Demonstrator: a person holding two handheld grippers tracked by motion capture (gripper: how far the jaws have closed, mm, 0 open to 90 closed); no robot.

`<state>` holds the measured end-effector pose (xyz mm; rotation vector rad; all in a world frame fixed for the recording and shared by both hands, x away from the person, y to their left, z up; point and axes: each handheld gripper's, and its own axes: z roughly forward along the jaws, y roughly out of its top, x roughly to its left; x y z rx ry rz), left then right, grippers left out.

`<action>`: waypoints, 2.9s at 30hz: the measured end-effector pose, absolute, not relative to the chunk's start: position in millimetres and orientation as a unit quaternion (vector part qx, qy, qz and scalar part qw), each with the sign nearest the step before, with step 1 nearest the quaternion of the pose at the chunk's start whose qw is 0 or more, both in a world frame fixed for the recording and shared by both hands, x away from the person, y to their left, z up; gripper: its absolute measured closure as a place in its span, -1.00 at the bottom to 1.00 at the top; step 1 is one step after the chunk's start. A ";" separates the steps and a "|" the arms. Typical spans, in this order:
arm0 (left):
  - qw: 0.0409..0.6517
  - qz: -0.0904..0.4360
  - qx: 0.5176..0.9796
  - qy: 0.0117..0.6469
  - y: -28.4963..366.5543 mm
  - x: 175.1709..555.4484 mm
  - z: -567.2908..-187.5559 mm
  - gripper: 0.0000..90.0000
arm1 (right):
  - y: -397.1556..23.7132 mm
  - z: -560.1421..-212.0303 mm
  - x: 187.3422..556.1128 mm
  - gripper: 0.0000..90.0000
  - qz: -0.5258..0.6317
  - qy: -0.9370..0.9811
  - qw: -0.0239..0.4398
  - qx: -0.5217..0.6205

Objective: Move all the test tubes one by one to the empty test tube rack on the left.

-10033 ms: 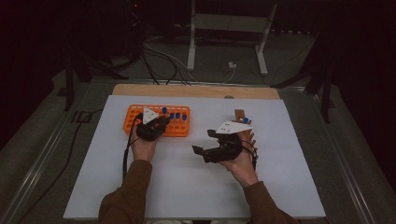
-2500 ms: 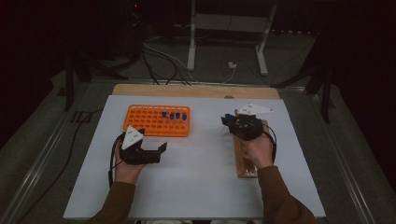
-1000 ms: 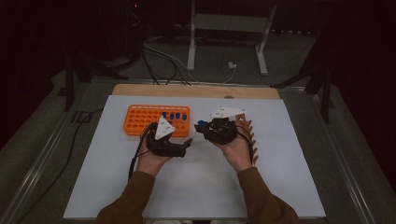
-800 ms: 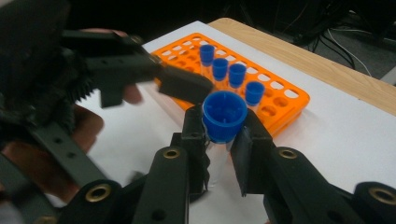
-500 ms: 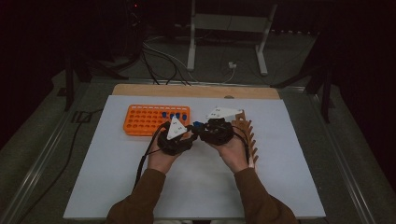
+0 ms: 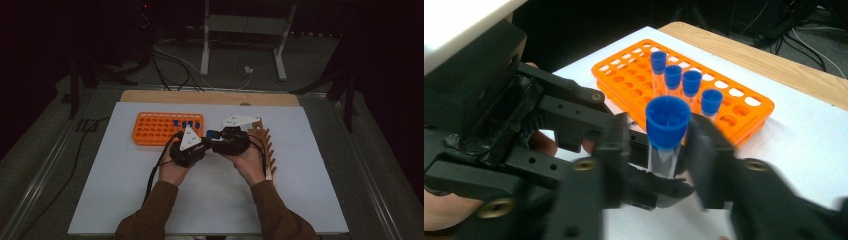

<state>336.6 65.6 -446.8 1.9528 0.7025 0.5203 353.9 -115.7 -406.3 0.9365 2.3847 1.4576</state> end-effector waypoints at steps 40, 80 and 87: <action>0.495 0.273 0.719 0.406 152.1 361.9 -434.3 0.72 | -163.6 -402.5 340.6 -0.74 0.497 0.778 0.146 0.354; 0.447 0.263 0.718 0.465 158.0 394.1 -481.6 0.72 | -184.3 -404.6 330.0 -0.82 0.512 0.766 0.151 0.357; 0.438 0.254 0.728 0.462 160.0 391.5 -495.2 0.71 | -183.3 -405.1 329.7 -0.82 0.512 0.768 0.151 0.354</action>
